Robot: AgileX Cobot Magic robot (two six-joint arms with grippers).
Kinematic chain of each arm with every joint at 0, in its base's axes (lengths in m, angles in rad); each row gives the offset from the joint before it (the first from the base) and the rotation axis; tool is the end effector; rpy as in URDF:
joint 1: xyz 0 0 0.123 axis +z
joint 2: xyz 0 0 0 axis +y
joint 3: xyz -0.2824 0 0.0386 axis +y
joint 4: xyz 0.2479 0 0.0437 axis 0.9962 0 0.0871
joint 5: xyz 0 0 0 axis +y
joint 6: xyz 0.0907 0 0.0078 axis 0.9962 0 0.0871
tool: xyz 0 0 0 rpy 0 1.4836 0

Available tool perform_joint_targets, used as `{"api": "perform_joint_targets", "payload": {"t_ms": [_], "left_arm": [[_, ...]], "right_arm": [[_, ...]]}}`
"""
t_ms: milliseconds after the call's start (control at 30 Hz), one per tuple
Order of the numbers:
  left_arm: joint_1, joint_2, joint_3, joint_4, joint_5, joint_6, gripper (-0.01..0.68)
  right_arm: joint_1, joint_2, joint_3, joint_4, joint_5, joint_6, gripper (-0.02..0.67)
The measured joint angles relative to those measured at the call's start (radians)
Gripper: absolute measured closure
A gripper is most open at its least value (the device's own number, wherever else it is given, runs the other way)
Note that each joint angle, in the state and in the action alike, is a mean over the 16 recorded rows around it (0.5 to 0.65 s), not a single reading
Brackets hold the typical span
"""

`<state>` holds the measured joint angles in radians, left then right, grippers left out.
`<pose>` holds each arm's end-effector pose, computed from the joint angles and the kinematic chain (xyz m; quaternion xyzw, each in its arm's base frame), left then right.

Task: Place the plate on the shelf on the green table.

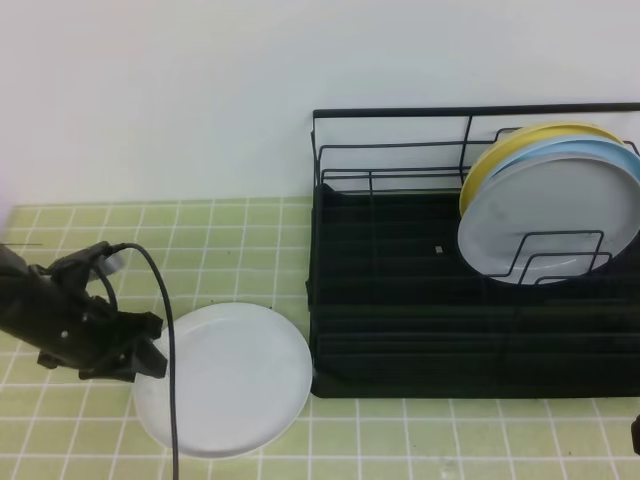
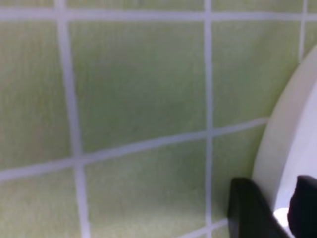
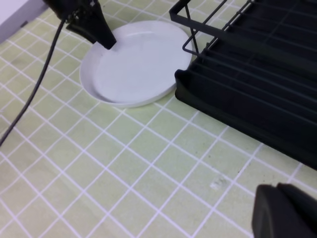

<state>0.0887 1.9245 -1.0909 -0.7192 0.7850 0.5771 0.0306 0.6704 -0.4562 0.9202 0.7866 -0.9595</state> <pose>0.3497 -0.0115 0.1411 -0.0105 0.9671 -0.2336 0.1003 0.1113 0.0548 0.2718 -0.2310 0.8391 0.2270 0.4371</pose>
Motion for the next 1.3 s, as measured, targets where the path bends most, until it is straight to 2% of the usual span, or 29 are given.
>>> {"api": "perform_joint_targets", "payload": {"t_ms": [533, 933, 1300], "left_arm": [[-0.026, -0.012, -0.003, 0.023, -0.01, -0.018, 0.658], [-0.028, -0.149, -0.041, 0.063, 0.018, -0.05, 0.666], [-0.03, -0.335, -0.184, 0.147, 0.108, -0.133, 0.667]], "right_arm": [[0.0, 0.0, 0.0, 0.0, 0.002, -0.003, 0.649], [0.0, 0.0, 0.0, -0.001, 0.002, -0.008, 0.649], [0.0, 0.0, 0.0, 0.0, 0.02, -0.006, 0.649]]}}
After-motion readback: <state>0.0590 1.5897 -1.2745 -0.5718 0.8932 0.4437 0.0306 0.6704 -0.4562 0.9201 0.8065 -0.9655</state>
